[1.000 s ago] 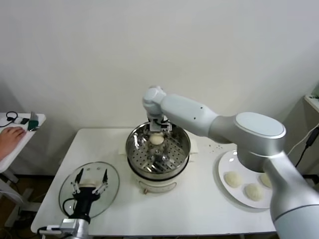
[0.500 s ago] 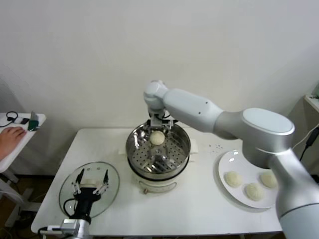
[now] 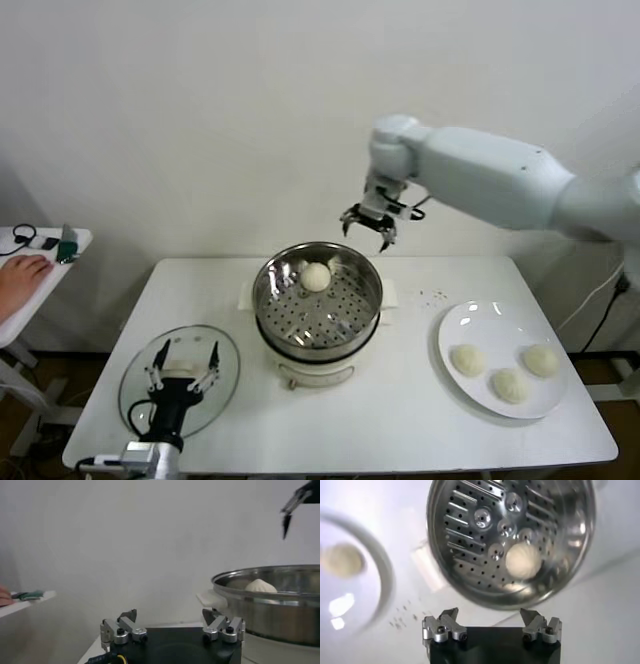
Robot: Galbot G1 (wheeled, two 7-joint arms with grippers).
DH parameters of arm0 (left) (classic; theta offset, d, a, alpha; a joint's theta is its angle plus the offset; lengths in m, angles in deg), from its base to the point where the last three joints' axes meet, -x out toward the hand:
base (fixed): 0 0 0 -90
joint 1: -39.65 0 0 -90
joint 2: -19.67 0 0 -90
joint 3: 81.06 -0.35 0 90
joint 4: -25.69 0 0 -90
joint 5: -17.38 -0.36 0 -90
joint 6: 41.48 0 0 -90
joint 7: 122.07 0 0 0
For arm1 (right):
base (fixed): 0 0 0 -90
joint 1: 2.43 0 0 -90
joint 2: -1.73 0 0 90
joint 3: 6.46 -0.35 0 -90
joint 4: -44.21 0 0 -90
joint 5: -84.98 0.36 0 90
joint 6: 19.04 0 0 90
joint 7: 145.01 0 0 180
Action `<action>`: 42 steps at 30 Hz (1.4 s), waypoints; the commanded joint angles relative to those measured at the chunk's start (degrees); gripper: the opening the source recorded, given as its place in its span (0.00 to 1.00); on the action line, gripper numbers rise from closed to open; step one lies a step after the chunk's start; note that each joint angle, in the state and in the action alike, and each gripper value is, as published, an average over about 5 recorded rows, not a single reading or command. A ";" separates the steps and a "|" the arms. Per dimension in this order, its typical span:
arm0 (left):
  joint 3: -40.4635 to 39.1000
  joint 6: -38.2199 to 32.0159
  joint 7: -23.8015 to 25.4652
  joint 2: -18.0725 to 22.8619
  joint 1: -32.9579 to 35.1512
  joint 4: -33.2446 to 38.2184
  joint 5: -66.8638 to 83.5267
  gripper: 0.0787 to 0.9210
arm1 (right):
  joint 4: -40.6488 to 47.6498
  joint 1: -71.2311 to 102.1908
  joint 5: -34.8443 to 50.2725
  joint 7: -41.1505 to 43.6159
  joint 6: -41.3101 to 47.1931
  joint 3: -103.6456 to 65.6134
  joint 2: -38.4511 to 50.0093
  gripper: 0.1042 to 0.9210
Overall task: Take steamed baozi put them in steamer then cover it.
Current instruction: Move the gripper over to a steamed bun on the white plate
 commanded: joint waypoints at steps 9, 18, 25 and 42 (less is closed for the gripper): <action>-0.69 0.13 0.00 0.30 0.06 0.07 -0.02 0.88 | -8.44 8.75 13.50 -1.15 25.75 4.74 25.51 0.88; 0.33 0.01 -0.14 0.50 1.35 0.57 0.05 0.88 | -4.75 26.28 5.47 -0.49 25.10 -7.79 25.85 0.88; 0.46 0.09 -0.23 0.68 1.53 0.60 -0.12 0.88 | -0.74 32.70 1.72 -0.55 23.56 -13.86 23.61 0.88; 0.76 0.01 -0.29 1.00 1.72 -0.07 -0.31 0.88 | 3.29 35.50 1.15 -0.59 22.64 -16.83 18.56 0.88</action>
